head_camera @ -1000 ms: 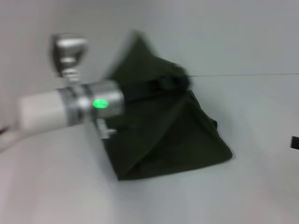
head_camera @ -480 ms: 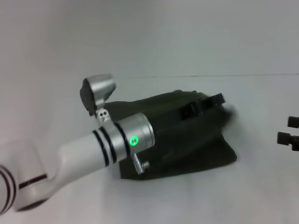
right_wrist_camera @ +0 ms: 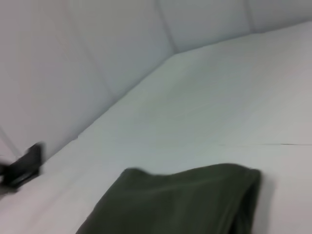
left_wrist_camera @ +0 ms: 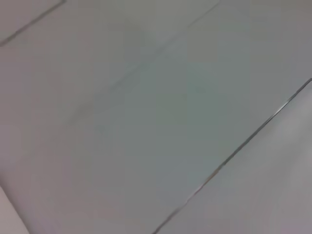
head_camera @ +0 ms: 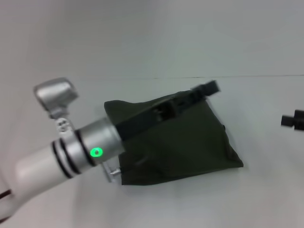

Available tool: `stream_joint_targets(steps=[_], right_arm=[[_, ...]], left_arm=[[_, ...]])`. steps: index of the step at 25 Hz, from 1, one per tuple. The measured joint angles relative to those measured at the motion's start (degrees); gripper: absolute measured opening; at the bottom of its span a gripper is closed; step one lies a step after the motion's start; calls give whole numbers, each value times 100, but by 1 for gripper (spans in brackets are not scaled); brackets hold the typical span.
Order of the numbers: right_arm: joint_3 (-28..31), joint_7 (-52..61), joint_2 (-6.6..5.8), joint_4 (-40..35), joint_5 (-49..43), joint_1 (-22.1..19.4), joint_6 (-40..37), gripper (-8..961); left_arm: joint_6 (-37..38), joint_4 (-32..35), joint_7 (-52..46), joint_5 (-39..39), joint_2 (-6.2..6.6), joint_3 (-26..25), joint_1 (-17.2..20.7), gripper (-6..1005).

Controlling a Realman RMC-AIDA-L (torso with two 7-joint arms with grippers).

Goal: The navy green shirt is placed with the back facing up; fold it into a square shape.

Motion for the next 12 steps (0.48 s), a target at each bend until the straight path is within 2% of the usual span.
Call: stream_joint_targets(steps=[6,12], right_arm=[[-94,1297,-70,19,-78,321,680,906],[-432,2189,-127,342,-246,784,1050,907]], left_arm=[[-61,1071,107,20,33,422,786,826],[-203,1664,440,157,51,358,1340,886]])
